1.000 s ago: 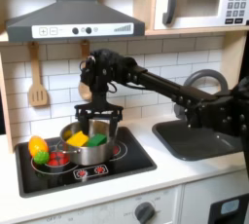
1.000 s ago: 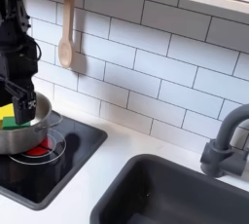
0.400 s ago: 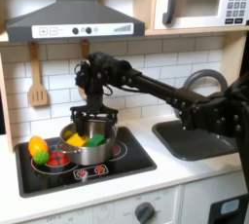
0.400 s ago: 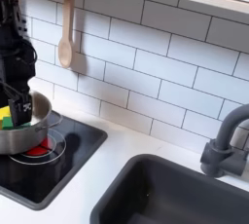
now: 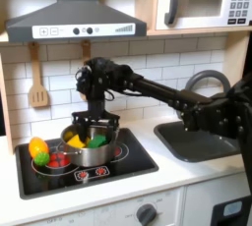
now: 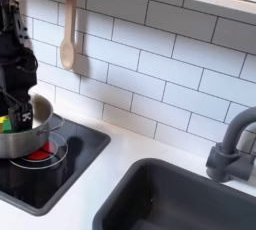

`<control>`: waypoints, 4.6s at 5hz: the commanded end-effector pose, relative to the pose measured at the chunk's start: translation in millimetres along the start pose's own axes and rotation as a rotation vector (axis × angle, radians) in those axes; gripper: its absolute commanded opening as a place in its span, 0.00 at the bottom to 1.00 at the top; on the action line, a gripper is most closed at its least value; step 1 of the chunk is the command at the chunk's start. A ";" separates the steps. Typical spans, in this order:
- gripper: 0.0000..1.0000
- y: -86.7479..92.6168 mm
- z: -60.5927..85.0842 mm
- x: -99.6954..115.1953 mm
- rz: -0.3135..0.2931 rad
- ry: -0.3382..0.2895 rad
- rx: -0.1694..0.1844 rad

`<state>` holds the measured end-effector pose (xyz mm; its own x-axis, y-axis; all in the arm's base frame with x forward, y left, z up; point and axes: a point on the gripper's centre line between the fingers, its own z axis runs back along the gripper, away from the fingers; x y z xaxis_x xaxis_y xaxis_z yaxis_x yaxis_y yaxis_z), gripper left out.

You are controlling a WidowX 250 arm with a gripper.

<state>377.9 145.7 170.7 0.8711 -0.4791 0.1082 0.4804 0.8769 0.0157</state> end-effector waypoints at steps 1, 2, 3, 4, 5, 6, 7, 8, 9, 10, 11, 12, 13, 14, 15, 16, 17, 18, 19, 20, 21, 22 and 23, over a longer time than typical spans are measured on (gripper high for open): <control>1.00 -3.0 -10.0 -0.1 -0.034 0.003 -0.013; 0.96 -1.3 -12.8 -1.3 -0.041 0.003 -0.013; 0.00 -1.2 -12.8 -1.0 -0.033 -0.010 -0.002; 0.00 -2.6 -12.7 -0.1 -0.019 -0.024 0.002; 0.00 -3.8 -9.4 -1.2 -0.003 -0.033 0.000; 0.00 -8.6 -4.1 0.3 0.006 -0.019 -0.009; 0.00 -12.1 2.8 -1.9 0.037 0.013 -0.027; 0.00 -13.1 23.6 -0.7 0.056 -0.010 0.003; 0.00 -23.8 42.9 4.3 0.040 -0.026 0.029; 0.00 -40.0 56.8 0.8 0.100 -0.004 0.051; 0.00 -62.5 68.1 5.2 0.119 -0.014 0.069; 0.00 -87.5 61.7 5.2 0.204 0.027 0.048; 0.00 -111.1 59.5 8.4 0.252 0.030 0.035; 0.00 -128.9 52.8 5.1 0.348 0.036 0.019; 0.00 -144.9 40.1 2.6 0.421 0.062 0.020; 0.00 -152.6 28.6 -0.3 0.472 0.068 0.020; 0.00 -151.7 10.6 -3.2 0.502 0.087 0.039; 0.00 -148.7 1.2 6.5 0.501 0.074 0.031; 0.00 -145.6 -0.5 16.3 0.489 0.056 0.034; 0.00 -133.3 -11.2 23.1 0.489 0.061 0.037; 0.00 -125.8 -15.5 36.0 0.451 0.046 0.021; 0.00 -122.8 -18.6 48.3 0.428 0.041 0.011; 0.00 -117.9 -22.6 60.7 0.422 0.032 0.003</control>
<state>376.7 15.5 153.2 0.9944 -0.0728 0.0769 0.0746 0.9970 -0.0206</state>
